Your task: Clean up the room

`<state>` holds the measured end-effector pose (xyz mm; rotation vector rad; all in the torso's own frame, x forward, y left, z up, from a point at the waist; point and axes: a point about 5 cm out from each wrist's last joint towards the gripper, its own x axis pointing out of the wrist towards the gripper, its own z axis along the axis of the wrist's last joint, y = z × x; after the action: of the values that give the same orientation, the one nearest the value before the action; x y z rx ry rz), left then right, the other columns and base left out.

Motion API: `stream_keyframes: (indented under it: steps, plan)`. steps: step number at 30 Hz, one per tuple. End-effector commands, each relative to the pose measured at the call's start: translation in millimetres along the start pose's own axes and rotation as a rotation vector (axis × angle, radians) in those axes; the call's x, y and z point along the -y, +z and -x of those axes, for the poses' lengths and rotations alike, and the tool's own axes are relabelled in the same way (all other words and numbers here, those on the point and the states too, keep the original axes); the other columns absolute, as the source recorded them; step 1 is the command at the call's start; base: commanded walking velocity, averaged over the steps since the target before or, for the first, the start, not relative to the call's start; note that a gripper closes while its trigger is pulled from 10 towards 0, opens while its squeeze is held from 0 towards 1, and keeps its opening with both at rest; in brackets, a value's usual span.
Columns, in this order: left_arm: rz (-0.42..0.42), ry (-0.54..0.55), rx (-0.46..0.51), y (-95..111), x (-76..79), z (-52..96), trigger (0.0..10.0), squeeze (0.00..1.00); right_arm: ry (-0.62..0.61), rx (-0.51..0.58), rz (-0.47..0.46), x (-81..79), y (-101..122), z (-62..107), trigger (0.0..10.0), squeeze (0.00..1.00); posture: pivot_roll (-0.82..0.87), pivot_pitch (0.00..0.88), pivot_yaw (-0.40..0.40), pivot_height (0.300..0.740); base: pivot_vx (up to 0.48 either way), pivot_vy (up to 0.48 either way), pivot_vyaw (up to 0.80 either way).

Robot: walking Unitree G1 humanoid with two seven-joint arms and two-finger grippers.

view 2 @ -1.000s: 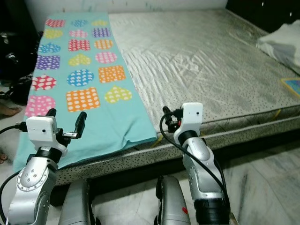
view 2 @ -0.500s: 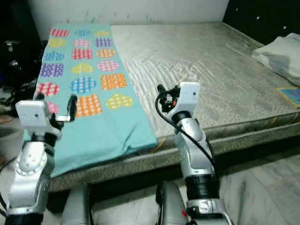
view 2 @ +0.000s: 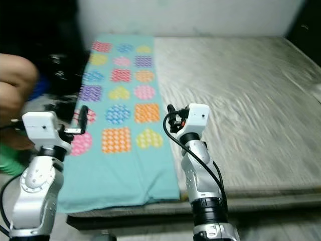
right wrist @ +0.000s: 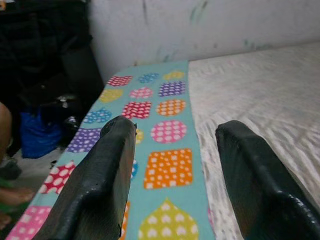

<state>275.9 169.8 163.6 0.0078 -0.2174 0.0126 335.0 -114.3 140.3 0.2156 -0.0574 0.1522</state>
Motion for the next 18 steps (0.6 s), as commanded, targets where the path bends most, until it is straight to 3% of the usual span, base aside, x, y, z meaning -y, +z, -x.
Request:
stream_keyframes:
  steps: [1,8,13,18]
  plan:
    - [0.003,-0.013,-0.022,-2,1.0,2.9,10.0,0.0,-0.022,0.011,0.011,5.1,4,4.1,10.0,0.0,-0.02,0.0,-0.016,0.74,0.0,0.0,0.0]
    - [0.002,-0.055,-0.046,-6,7.9,4.0,10.0,0.0,-0.03,-0.016,0.041,11.6,2,12.2,10.0,0.0,-0.04,0.0,-0.056,0.74,0.0,0.0,0.0]
    - [0.064,-0.101,-0.052,-5,20.2,3.9,10.0,0.0,-0.03,-0.03,0.053,12.8,2,16.3,10.0,0.0,-0.04,0.005,-0.063,0.74,0.0,0.0,0.0]
    - [0.093,-0.092,-0.059,-6,18.0,1.2,10.0,0.0,-0.02,-0.032,0.054,11.1,2,15.3,10.0,0.0,-0.05,0.0,-0.065,0.74,0.0,0.11,0.0]
